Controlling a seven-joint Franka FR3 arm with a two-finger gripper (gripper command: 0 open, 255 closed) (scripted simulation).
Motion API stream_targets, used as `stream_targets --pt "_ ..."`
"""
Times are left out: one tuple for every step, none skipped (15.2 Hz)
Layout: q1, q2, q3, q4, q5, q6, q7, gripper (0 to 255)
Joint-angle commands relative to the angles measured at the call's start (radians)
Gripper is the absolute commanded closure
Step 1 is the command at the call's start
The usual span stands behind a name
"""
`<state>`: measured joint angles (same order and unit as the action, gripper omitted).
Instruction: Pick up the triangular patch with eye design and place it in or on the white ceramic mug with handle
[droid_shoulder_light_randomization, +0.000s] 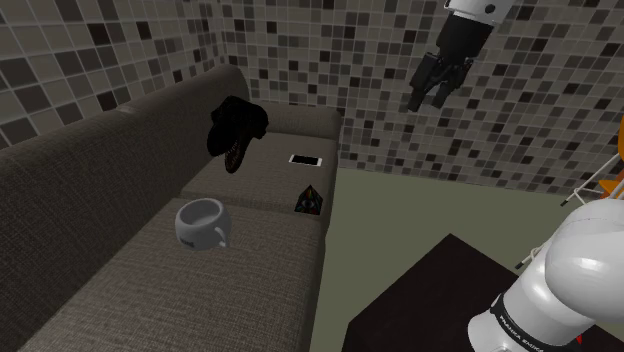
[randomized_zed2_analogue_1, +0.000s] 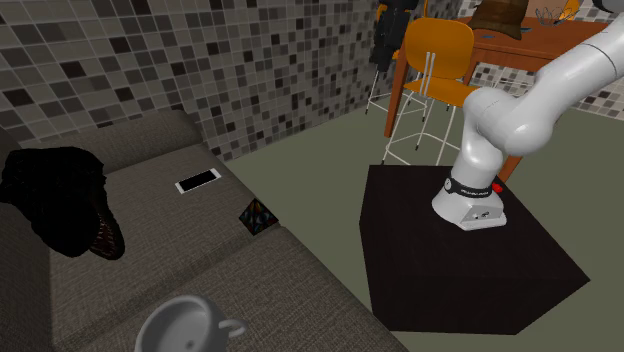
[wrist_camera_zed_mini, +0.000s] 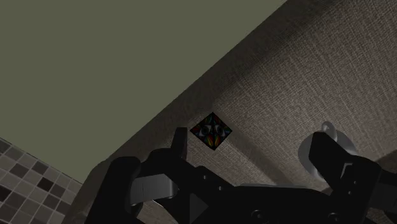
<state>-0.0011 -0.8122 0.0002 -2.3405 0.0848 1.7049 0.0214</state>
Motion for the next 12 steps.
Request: stream_targets --pt "0.000 0.000 0.000 0.000 0.000 0.000 0.000 0" --pt "0.004 0.003 -0.011 -0.031 0.000 0.042 -0.024 0" --pt "0.008 0.008 -0.021 -0.061 -0.001 0.085 -0.049 0" --pt "0.012 0.016 -0.032 -0.089 0.000 0.128 -0.073 0" --pt "0.017 0.026 -0.043 -0.115 0.000 0.172 -0.098 0" --pt "0.022 0.038 -0.055 -0.139 0.002 0.216 -0.124 0" --pt "0.027 0.053 -0.067 -0.162 0.003 0.260 -0.149 0" --pt "0.033 0.069 -0.079 -0.182 0.006 0.305 -0.176 0" --pt "0.040 0.089 -0.092 -0.201 0.009 0.349 -0.202 0" --pt "0.047 0.110 -0.105 -0.217 0.013 0.395 -0.230 0" --pt "0.055 0.134 -0.118 -0.232 0.018 0.440 -0.258 0" --pt "0.064 0.161 -0.132 -0.244 0.025 0.485 -0.288 0"
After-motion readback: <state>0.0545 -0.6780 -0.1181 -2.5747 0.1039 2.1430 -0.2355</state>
